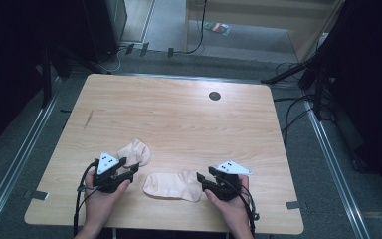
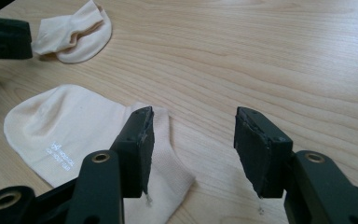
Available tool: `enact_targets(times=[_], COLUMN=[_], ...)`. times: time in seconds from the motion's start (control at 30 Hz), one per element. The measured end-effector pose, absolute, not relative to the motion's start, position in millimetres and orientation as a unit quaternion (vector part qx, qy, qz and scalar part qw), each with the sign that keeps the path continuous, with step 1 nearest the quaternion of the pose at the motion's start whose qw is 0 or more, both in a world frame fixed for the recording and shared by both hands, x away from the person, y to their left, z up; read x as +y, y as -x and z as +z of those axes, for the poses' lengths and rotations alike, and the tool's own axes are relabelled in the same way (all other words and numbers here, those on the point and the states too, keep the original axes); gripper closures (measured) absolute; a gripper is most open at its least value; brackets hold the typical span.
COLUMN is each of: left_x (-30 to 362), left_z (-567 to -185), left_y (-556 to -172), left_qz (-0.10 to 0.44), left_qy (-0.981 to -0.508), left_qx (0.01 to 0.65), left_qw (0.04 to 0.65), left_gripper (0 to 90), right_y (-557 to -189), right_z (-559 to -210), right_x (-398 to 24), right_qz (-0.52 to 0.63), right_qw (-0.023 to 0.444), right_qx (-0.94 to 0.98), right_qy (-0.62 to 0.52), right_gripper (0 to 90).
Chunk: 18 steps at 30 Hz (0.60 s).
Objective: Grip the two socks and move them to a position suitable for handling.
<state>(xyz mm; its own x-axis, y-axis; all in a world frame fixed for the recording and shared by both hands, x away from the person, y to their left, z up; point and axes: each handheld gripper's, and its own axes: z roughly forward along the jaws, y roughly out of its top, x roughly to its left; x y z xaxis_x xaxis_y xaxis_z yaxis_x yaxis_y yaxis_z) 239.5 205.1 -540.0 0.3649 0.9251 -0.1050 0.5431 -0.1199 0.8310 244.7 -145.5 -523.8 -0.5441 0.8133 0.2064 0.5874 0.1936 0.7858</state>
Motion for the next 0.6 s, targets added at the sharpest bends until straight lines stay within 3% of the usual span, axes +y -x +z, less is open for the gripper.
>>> enact_targets(times=[0.27,0.37,0.47,0.6], left_x=[189.1,185.4,185.7,189.4], left_z=[-536.7,-542.7,-546.8,-547.9], left_y=[-271.3,-275.5,-278.1,-279.8], left_qz=[0.218,0.214,0.224,0.241], left_qy=[-0.744,-0.749,-0.752,-0.746], left_qx=[0.504,0.516,0.523,0.524], left_qw=[0.38,0.356,0.333,0.332], left_gripper=[40.4,42.5,52.1,81.3], right_y=[-246.1,-245.7,-245.4,-244.1], right_z=[-526.9,-526.5,-526.5,-524.2], right_x=[-137.4,-136.1,-135.5,-131.9], right_qz=[0.434,0.435,0.436,0.435], right_qw=[0.124,0.121,0.123,0.129], right_qx=[0.766,0.764,0.764,0.766], right_qy=[-0.458,-0.461,-0.459,-0.456], right_gripper=[48.6,48.6,48.7,48.8])
